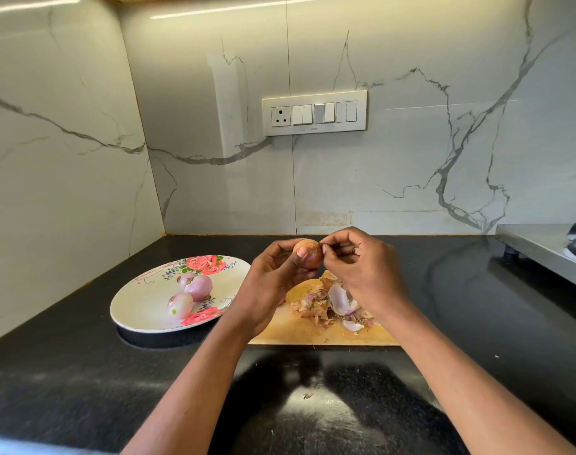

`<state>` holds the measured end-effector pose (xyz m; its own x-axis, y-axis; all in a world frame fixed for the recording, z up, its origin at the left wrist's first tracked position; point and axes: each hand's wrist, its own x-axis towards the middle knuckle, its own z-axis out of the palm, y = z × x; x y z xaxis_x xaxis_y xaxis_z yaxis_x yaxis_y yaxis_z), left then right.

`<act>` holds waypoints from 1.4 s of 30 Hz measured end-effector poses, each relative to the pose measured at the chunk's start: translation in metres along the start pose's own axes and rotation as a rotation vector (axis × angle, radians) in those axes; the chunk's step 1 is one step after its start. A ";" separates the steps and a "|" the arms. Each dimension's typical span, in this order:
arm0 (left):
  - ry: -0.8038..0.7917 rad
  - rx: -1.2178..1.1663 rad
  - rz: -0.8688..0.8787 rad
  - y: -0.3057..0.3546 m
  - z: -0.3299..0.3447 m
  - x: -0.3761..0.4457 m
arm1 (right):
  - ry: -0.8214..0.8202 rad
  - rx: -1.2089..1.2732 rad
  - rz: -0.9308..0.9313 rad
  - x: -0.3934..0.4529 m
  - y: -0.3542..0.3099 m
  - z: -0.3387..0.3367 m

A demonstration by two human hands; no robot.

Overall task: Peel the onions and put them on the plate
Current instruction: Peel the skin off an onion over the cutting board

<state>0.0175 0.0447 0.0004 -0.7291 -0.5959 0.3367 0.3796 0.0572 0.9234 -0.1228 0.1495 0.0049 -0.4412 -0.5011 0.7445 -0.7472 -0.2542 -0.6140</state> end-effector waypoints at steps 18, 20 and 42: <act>0.078 0.064 0.058 -0.003 -0.004 0.003 | -0.075 0.034 -0.055 -0.001 -0.003 -0.004; 0.086 0.078 0.060 -0.003 -0.004 0.002 | -0.054 0.022 -0.054 -0.003 -0.002 -0.002; -0.010 -0.105 -0.093 0.007 -0.001 -0.001 | -0.118 0.048 -0.023 0.000 -0.007 -0.002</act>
<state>0.0208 0.0450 0.0065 -0.7694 -0.5867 0.2526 0.3669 -0.0821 0.9266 -0.1183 0.1532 0.0101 -0.3607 -0.5875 0.7244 -0.7306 -0.3048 -0.6110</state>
